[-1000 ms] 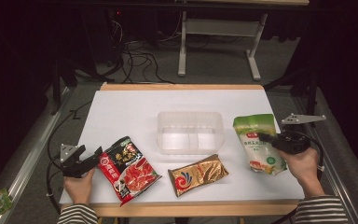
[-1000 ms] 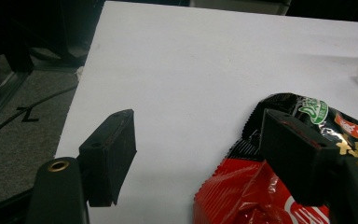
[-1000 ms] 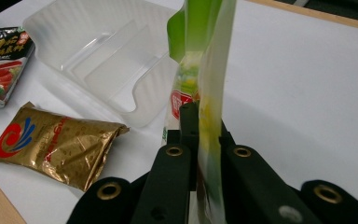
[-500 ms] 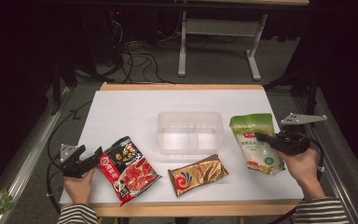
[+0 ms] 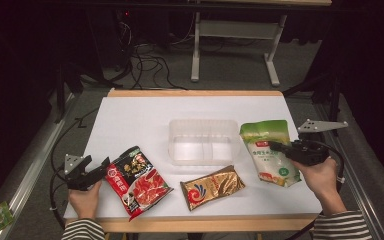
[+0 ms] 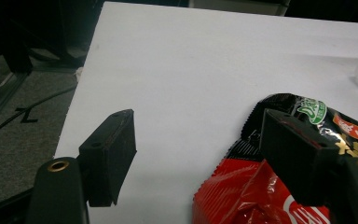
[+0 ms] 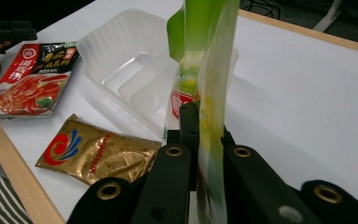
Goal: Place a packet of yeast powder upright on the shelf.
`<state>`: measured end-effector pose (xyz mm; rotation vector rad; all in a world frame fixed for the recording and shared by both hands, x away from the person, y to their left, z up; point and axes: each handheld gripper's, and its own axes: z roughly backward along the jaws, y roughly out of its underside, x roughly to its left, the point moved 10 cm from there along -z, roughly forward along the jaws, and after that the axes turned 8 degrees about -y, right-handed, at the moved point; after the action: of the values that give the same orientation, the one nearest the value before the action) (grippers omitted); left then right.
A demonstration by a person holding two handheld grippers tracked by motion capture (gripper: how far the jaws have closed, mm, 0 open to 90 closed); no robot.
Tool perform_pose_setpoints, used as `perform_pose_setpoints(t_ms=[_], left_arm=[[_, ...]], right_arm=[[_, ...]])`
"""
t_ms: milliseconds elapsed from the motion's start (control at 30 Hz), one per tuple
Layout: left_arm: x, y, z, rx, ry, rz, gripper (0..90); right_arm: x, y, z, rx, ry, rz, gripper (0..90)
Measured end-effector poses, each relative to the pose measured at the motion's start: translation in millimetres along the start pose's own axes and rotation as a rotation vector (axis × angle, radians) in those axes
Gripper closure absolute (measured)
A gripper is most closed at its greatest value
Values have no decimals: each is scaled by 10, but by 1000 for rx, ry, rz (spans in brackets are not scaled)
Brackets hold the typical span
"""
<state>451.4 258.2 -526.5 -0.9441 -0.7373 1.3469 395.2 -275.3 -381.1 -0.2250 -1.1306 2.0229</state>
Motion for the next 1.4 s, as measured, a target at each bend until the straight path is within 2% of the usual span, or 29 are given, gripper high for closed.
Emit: perform_pose_setpoints(t_ms=[500,733,1033,1200,1400], left_arm=[[0,-1,-3,0,4,4,270],[0,1,-3,2,5,4,268],[0,-1,-3,-1,8,6,267],[1,-3,-2,-4,8,8,267],[1,-4,-2,-5,8,8,267]], right_arm=[[196,-137,-99,-1,-40,43,900],[300,-244,-182,-19,-56,63,900],[399,-393,-315,-37,-88,63,900],[427,-475,-408,-41,-92,51,900],[455,-579,-524,-46,-92,59,900]])
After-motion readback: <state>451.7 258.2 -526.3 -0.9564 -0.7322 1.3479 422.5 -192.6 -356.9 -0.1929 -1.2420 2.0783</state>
